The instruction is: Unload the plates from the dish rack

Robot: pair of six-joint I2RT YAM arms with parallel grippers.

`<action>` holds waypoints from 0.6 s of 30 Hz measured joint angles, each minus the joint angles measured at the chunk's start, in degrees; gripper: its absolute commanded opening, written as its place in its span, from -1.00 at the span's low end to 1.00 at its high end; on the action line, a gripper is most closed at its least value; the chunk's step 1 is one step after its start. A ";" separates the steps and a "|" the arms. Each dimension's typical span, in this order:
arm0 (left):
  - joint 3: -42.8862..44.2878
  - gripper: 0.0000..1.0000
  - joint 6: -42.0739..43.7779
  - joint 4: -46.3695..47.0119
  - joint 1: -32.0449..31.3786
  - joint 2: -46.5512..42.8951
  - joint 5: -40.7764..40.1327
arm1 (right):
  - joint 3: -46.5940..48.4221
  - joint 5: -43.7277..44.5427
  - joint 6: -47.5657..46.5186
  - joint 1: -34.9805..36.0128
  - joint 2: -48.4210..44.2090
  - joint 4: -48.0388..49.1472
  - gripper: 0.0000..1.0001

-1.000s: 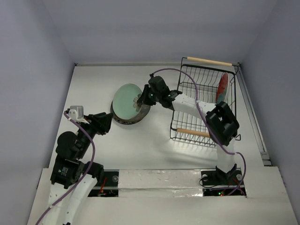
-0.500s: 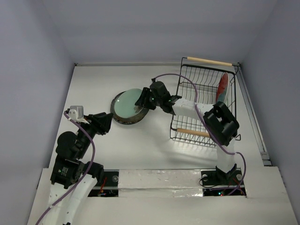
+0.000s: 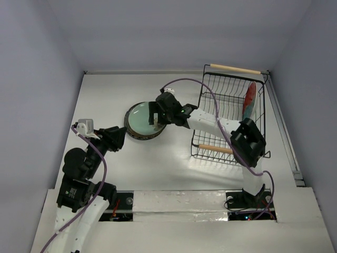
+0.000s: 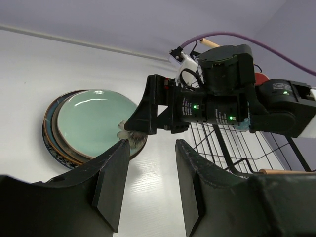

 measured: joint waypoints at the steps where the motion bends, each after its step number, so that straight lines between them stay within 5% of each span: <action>1: 0.00 -0.22 0.00 0.00 0.00 0.00 0.00 | 0.72 1.53 -1.03 0.31 -0.24 -1.40 1.00; 5: 0.00 -0.22 0.00 0.00 0.00 -0.07 0.02 | 0.92 5.75 -4.35 1.09 -3.32 -6.19 0.99; 7: 0.00 -0.22 0.00 0.00 0.00 -0.07 0.02 | 0.92 7.72 -5.86 1.07 -6.05 -8.31 0.71; 8: 0.00 -0.22 0.00 0.00 0.00 -0.09 0.02 | 0.92 8.72 -6.51 1.07 -7.56 -9.18 0.37; 9: 0.00 -0.22 0.00 0.00 0.00 -0.13 0.00 | 0.92 10.23 -7.30 1.05 -9.29 -10.16 -0.56; 10: 0.00 -0.22 0.00 0.00 0.00 -0.22 0.00 | 0.92 12.26 -7.76 0.98 -11.06 -11.08 -0.92; 15: 0.00 -0.23 0.00 0.02 0.00 -1.07 0.09 | -1.51 21.24 -8.92 -4.13 -22.80 -13.64 -1.00; 18: -0.02 -0.24 0.00 0.02 0.00 -1.62 0.33 | -6.34 26.58 -9.51 -15.26 -31.65 -13.64 -0.90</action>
